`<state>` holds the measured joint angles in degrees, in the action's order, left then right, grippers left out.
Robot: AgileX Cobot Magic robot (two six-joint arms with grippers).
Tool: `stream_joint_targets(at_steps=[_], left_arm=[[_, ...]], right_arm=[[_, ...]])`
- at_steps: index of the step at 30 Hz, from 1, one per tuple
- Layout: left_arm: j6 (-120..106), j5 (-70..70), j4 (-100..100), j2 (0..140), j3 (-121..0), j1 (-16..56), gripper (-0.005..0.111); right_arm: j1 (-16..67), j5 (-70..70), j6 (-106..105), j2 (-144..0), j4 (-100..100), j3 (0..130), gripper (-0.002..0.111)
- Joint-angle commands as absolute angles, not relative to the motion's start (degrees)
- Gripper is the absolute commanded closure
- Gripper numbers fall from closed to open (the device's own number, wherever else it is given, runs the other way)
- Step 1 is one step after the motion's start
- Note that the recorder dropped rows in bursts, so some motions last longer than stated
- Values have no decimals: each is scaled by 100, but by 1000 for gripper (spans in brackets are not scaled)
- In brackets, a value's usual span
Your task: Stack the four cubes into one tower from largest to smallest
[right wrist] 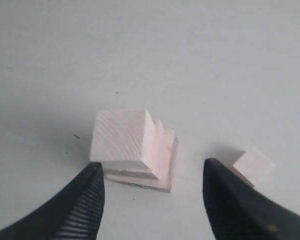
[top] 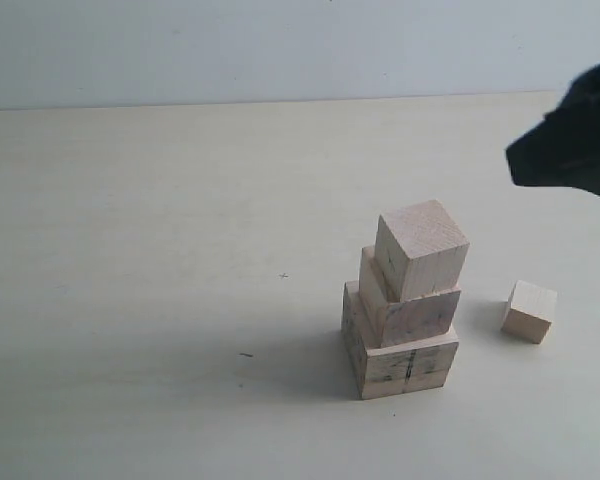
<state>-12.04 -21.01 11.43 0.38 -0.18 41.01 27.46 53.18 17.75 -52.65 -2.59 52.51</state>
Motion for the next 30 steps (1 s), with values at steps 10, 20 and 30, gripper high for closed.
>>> stream_joint_targets(at_steps=[10,20,30], left_arm=[[-1206,-2066,1126,0,0,4095,107],[-1206,-2066,1126,0,0,4095,107],[-1206,-2066,1126,0,0,4095,107]], right_arm=[[1405,5826,417,-5625,-60,4695,53],[808,6042,-2137,-7667,116,4821,53],[729,4933,-3861,-8508,-339,5081,53]])
